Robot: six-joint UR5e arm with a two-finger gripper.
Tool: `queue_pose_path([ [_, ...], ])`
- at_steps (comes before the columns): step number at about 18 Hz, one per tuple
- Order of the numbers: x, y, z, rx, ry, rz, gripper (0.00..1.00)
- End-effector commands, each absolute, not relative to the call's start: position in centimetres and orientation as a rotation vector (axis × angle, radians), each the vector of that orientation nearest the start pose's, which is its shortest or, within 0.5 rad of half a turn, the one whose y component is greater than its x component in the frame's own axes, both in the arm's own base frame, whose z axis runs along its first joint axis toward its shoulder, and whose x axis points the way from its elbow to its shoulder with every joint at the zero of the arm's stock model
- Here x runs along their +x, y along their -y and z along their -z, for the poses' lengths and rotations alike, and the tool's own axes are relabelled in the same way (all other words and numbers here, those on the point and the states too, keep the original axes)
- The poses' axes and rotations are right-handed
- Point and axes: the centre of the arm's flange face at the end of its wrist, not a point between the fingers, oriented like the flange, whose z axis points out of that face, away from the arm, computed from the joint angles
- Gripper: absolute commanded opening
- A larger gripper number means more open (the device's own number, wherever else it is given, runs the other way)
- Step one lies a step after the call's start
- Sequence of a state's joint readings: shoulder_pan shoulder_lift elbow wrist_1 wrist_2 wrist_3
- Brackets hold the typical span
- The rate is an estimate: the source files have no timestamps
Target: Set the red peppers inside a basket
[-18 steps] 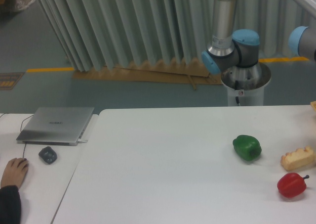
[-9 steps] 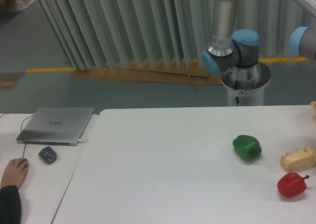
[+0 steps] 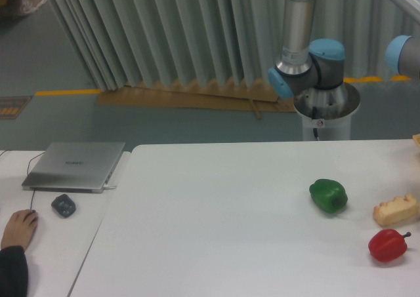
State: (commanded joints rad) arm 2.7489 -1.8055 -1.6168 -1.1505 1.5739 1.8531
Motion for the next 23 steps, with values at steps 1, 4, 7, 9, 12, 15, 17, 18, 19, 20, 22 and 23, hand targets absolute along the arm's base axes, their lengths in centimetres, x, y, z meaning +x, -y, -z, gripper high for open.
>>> queue_pose_path([
  [1, -49.15, -34.95, -38.24, -2.953, -1.036, -0.219, 1.00],
  [4, -48.95, -35.16, -38.15, -2.950, -1.043, -0.214, 1.00],
  [7, -48.89, -35.14, -38.17, -2.951, -1.040, -0.214, 1.00],
  [9, -48.94, -35.06, -38.33, -2.951, -1.038, -0.219, 1.00],
  [12, -48.80, -35.19, -38.42, -2.949, -1.042, -0.221, 1.00],
  [15, -48.95, -35.08, -38.35, -2.948, -1.042, -0.221, 1.00],
  [17, -49.00, -35.00, -38.35, -2.950, -1.037, -0.221, 1.00],
  [18, -49.03, -35.01, -38.26, -2.950, -1.038, -0.218, 1.00],
  [19, -49.03, -35.02, -38.26, -2.951, -1.035, -0.218, 1.00],
  [20, -49.08, -35.07, -38.24, -2.947, -1.037, -0.218, 1.00],
  [22, -49.09, -35.11, -38.08, -2.939, -1.025, -0.211, 1.00],
  [23, -49.15, -35.09, -38.15, -2.935, -1.022, -0.213, 1.00],
])
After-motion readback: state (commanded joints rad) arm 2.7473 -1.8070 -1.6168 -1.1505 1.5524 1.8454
